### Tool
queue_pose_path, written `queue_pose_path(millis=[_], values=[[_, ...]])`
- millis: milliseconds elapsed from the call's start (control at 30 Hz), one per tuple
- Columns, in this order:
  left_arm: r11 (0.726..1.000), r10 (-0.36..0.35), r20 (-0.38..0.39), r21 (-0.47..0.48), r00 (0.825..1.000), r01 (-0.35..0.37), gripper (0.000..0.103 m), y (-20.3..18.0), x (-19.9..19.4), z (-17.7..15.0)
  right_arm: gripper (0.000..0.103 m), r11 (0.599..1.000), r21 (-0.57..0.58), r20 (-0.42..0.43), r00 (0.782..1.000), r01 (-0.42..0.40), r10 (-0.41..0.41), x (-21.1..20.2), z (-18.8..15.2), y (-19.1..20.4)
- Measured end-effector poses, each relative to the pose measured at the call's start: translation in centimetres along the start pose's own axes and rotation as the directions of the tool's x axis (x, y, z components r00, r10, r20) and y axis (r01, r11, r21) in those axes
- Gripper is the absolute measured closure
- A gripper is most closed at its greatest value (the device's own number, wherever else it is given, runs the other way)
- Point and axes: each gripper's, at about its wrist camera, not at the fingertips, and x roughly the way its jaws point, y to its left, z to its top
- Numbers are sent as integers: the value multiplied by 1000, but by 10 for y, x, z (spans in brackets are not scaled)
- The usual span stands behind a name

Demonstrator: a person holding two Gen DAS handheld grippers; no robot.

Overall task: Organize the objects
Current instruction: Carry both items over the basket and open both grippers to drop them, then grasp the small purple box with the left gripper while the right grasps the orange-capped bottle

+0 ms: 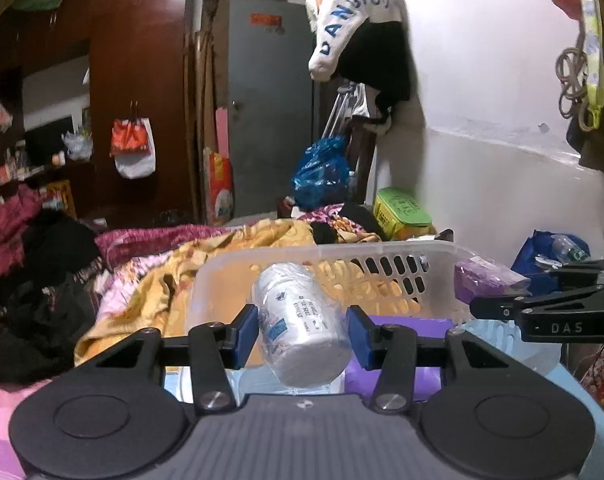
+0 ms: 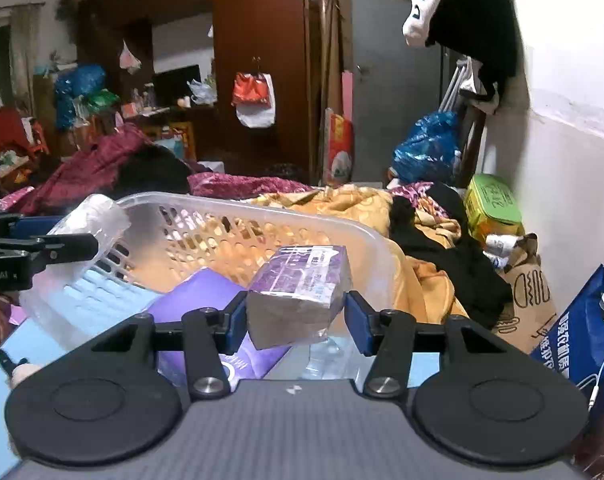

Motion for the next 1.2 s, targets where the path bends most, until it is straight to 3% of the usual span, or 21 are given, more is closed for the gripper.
queue_pose_path(millis=[100, 167, 200, 233, 400, 567, 700, 867, 1100, 1200], values=[[1000, 7, 16, 11, 1000, -7, 50, 1, 0, -3, 44, 1000, -18, 4, 1000, 0, 0, -2, -1, 4], [1000, 7, 38, 15, 999, -7, 24, 5, -4, -5, 20, 999, -26, 31, 999, 20, -19, -5, -2, 5], [1000, -1, 55, 5, 999, 1, 20, 7, -8, -6, 7, 999, -28, 51, 998, 22, -20, -9, -1, 5], [1000, -3, 72, 2, 997, 3, 18, 6, -13, -7, 3, 999, -28, 78, 997, 23, -21, -14, -3, 5], [1000, -12, 150, 4, 989, 12, 18, 7, -55, -29, 0, 1000, -20, 169, 985, -23, 26, -46, -21, 5], [998, -56, 201, 34, 978, 51, 15, 9, -106, -88, 0, 996, -14, 246, 965, -90, 91, -81, -70, 3], [999, -42, 207, 13, 978, 40, 15, 11, -128, -130, 0, 991, 45, 260, 959, -126, 111, -95, -110, -11], [999, -21, 147, 27, 989, 17, 15, 12, -123, -160, 0, 985, 117, 233, 968, -125, 95, -94, -134, -23], [999, -40, 74, 27, 996, 38, 15, 23, -98, -178, 0, 986, 139, 165, 984, -94, 70, -74, -141, -22], [999, -50, 66, 13, 997, 49, 15, 27, -94, -182, 6, 985, 151, 149, 987, -83, 60, -66, -138, -25]])
